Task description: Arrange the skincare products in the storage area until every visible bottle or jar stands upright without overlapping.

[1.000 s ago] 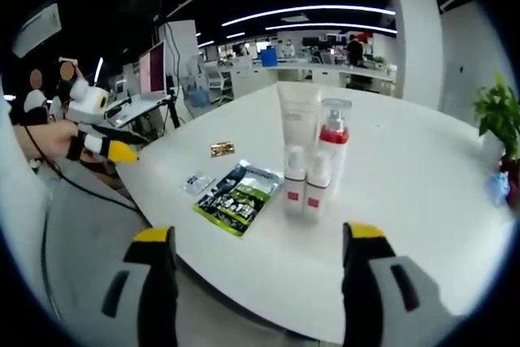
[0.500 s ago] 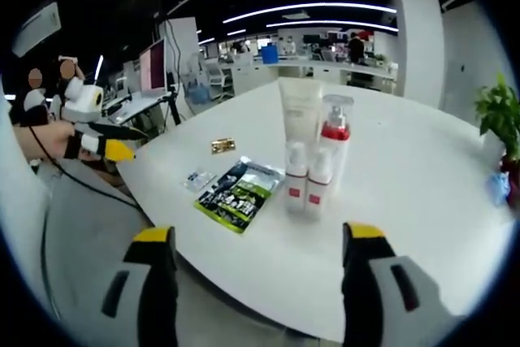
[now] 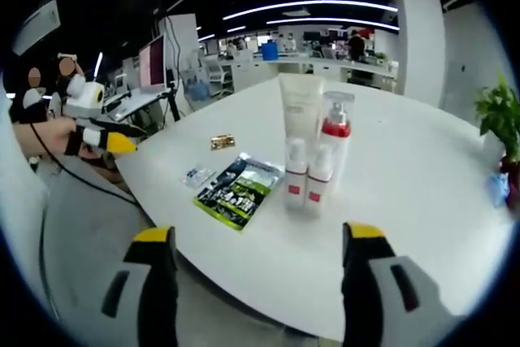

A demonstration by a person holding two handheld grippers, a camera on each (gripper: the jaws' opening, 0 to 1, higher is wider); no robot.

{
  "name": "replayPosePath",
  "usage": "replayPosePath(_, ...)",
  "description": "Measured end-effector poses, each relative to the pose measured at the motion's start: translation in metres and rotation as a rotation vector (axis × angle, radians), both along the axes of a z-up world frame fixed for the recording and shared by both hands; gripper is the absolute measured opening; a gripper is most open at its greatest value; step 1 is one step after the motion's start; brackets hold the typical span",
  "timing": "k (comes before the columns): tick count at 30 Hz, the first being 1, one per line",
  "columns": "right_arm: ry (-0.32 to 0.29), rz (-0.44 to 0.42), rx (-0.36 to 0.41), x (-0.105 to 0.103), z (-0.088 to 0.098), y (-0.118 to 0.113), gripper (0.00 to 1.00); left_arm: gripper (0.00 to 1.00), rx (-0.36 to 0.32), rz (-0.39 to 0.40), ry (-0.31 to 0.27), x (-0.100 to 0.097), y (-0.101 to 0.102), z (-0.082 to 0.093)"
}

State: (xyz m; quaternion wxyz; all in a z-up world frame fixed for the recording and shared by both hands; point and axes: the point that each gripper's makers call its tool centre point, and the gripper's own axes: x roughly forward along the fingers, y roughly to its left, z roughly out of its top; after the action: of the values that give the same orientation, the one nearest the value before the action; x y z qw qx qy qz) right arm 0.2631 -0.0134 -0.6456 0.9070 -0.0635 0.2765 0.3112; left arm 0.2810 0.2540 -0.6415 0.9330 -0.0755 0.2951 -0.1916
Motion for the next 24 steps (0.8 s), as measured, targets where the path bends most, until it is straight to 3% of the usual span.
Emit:
replayPosePath(11, -0.004, -0.006, -0.01, 0.002, 0.0, -0.002, 0.84, 0.95, 0.01, 0.0, 0.044, 0.0, 0.002, -0.007)
replayPosePath(24, -0.01, -0.023, -0.016, 0.004, 0.0, -0.006, 0.84, 0.92, 0.012, -0.011, 0.109, 0.014, -0.004, -0.02)
